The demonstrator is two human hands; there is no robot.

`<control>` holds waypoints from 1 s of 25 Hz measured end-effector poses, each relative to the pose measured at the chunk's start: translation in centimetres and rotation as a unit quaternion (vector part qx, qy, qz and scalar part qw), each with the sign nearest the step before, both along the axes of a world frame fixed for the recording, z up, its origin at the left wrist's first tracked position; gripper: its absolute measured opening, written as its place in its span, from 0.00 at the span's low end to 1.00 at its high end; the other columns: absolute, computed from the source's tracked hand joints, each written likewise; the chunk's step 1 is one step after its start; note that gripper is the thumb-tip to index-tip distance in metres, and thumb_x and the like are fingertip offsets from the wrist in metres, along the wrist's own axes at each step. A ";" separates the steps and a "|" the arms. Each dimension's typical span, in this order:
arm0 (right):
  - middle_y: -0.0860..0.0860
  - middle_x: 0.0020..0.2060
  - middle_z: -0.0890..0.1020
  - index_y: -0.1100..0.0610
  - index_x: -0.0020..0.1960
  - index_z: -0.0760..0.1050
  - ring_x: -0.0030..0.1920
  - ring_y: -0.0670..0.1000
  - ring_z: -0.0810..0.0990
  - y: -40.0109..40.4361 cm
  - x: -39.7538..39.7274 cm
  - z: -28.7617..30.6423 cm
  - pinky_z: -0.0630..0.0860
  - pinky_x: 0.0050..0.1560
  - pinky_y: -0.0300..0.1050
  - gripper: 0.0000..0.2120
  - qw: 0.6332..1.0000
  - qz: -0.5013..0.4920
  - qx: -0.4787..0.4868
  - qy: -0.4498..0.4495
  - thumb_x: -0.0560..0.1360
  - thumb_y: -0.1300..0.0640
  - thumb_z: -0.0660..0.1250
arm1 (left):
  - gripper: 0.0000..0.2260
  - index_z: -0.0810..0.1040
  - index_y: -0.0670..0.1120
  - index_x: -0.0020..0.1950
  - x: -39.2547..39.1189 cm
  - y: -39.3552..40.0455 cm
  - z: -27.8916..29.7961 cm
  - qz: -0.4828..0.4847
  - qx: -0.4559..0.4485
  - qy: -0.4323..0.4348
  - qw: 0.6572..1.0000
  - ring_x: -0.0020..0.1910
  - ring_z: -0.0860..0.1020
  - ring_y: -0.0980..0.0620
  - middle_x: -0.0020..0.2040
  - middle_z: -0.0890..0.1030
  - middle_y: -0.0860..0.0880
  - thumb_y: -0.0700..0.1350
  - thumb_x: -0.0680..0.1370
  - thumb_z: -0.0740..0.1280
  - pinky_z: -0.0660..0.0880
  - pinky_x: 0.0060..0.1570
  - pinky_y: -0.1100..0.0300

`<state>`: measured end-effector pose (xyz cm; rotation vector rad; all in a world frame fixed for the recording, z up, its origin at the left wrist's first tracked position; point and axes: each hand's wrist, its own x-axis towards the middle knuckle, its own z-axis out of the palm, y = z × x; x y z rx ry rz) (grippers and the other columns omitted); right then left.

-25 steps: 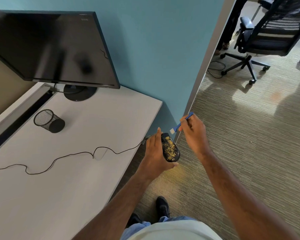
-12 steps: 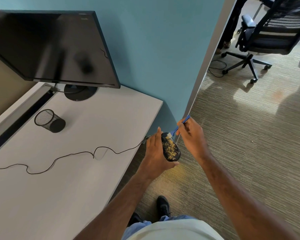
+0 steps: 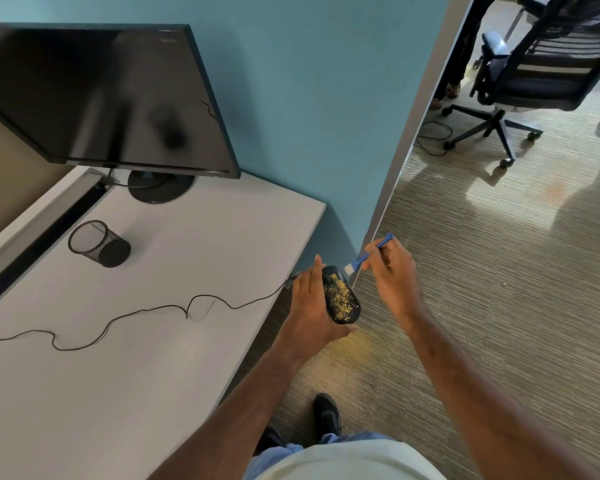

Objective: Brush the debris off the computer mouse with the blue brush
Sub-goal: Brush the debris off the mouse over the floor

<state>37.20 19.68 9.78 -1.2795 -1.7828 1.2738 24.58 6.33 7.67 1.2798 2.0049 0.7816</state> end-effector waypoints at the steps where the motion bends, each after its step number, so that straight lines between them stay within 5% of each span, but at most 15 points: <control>1: 0.47 0.31 0.80 0.59 0.49 0.76 0.23 0.42 0.65 0.0 0.0 0.1 0.62 0.23 0.34 0.09 1.000 -0.001 0.001 0.004 0.85 0.57 0.62 | 0.64 0.40 0.50 0.82 0.0 0.0 0.0 0.001 -0.003 0.000 1.000 0.75 0.54 0.52 0.77 0.56 0.51 0.57 0.63 0.84 0.55 0.72 0.57; 9: 0.55 0.38 0.84 0.63 0.52 0.76 0.27 0.36 0.77 -1.2 -1.4 1.5 0.68 0.27 0.29 0.08 0.999 0.043 0.025 -0.012 0.85 0.59 0.62 | 0.64 0.43 0.46 0.83 -0.2 0.0 -0.1 -0.002 0.010 0.028 1.000 0.75 0.57 0.52 0.75 0.60 0.49 0.57 0.62 0.84 0.58 0.73 0.57; 25: 0.54 0.37 0.84 0.62 0.51 0.76 0.25 0.38 0.74 -1.0 -1.6 2.1 0.66 0.26 0.30 0.07 0.998 0.039 0.041 0.002 0.85 0.59 0.62 | 0.65 0.44 0.46 0.83 -0.8 -0.1 -0.3 -0.008 0.019 0.039 0.999 0.75 0.58 0.50 0.76 0.60 0.48 0.59 0.61 0.84 0.64 0.75 0.48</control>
